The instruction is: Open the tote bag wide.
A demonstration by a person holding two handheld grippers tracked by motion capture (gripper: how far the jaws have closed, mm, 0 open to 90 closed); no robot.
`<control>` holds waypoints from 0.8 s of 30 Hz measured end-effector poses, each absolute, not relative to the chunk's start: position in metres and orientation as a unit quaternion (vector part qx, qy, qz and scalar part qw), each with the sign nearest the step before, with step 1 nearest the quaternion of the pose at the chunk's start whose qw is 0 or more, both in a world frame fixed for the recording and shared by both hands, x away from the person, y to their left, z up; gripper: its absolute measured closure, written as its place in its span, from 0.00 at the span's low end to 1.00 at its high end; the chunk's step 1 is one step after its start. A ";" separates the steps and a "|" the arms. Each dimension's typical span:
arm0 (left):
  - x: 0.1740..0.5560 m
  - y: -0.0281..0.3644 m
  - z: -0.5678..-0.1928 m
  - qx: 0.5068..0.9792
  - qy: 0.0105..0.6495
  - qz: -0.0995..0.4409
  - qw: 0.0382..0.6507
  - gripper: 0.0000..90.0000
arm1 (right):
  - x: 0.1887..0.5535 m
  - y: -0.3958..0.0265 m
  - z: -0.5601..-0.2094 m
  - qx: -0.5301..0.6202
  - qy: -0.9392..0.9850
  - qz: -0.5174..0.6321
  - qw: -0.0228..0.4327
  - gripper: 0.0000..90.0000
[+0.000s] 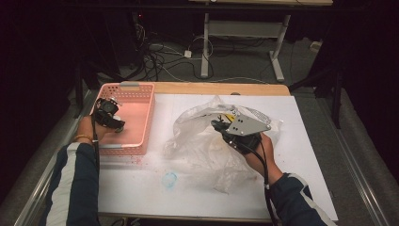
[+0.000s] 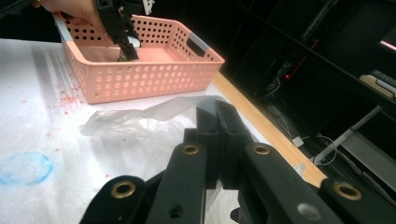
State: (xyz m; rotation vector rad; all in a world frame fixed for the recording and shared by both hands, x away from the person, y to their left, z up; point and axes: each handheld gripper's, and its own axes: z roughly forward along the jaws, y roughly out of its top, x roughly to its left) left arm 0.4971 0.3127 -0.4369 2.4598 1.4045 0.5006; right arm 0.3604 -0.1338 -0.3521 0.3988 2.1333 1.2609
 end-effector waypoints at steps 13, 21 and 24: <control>0.491 0.315 -0.425 0.836 0.471 0.221 0.173 0.54 | 0.361 -0.134 -0.352 0.159 0.806 0.474 0.317 1.00; 0.467 0.311 -0.400 0.807 0.452 0.257 0.279 0.54 | 0.363 -0.137 -0.351 0.168 0.802 0.474 0.322 1.00; 0.456 0.304 -0.394 0.804 0.435 0.264 0.310 0.54 | 0.363 -0.136 -0.350 0.169 0.800 0.475 0.324 1.00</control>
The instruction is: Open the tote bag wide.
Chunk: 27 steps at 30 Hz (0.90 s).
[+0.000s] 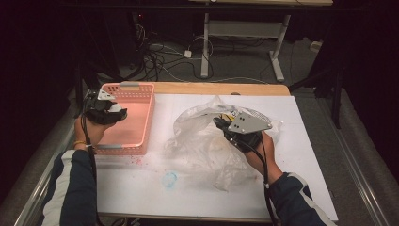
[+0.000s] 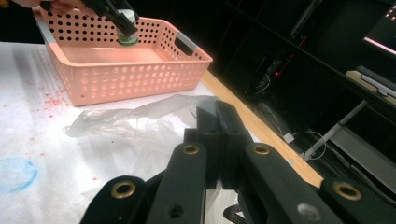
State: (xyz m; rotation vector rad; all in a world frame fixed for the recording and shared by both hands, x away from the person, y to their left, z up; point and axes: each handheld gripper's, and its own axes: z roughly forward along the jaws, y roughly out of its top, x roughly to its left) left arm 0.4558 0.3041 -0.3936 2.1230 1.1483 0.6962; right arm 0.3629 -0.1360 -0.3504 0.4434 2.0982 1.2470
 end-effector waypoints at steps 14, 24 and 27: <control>0.417 0.255 -0.385 0.807 0.354 0.249 0.402 0.54 | 0.364 -0.135 -0.354 0.174 0.802 0.468 0.326 1.00; 0.383 0.205 -0.362 0.811 0.268 0.247 0.457 0.54 | 0.372 -0.134 -0.366 0.188 0.811 0.454 0.318 1.00; 0.371 0.190 -0.357 0.815 0.241 0.246 0.466 0.54 | 0.374 -0.135 -0.368 0.195 0.808 0.452 0.323 1.00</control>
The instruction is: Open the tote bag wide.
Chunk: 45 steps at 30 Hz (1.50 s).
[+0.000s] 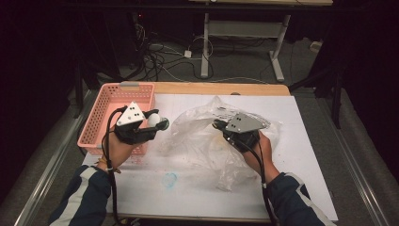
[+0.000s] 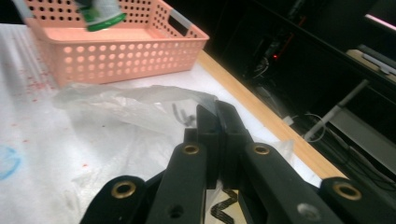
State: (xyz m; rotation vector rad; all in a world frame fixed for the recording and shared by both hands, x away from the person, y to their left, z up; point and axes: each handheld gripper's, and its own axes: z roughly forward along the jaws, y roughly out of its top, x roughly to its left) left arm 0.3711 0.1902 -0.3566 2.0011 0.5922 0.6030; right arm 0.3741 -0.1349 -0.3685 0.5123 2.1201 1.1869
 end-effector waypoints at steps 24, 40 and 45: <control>0.356 0.042 -0.432 0.887 0.111 0.220 0.390 0.54 | 0.365 -0.135 -0.360 0.192 0.788 0.479 0.336 1.00; 0.394 0.035 -0.459 0.881 0.173 0.228 0.377 0.42 | 0.366 -0.136 -0.360 0.190 0.794 0.477 0.327 1.00; 0.374 0.040 -0.445 0.879 0.144 0.233 0.390 0.37 | 0.367 -0.136 -0.362 0.189 0.799 0.472 0.322 1.00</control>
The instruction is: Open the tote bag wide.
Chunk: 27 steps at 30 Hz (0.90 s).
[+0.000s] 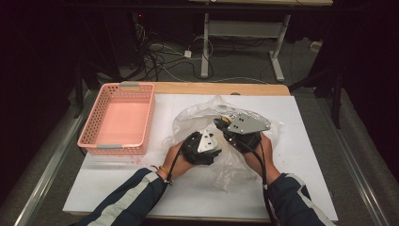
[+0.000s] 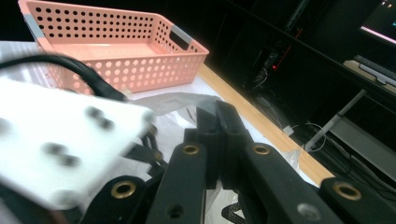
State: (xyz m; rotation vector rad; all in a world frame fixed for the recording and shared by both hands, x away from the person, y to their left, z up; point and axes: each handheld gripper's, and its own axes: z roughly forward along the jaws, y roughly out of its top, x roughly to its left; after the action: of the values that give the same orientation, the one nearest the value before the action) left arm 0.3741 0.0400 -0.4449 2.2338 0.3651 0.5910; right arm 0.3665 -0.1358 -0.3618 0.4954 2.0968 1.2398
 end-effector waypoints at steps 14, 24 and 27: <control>0.319 0.129 -0.398 0.836 0.156 0.305 0.428 0.27 | 0.364 -0.142 -0.367 0.191 0.813 0.454 0.311 1.00; 0.358 0.139 -0.437 0.865 0.228 0.226 0.385 0.22 | 0.366 -0.153 -0.374 0.200 0.821 0.435 0.312 1.00; 0.363 0.131 -0.442 0.871 0.234 0.245 0.356 0.24 | 0.367 -0.160 -0.374 0.204 0.820 0.436 0.310 1.00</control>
State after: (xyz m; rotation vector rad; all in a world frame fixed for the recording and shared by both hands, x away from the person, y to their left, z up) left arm 0.3628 0.1309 -0.4424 2.2489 0.6040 0.6340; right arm 0.3667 -0.1596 -0.3739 0.5397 2.1662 1.1522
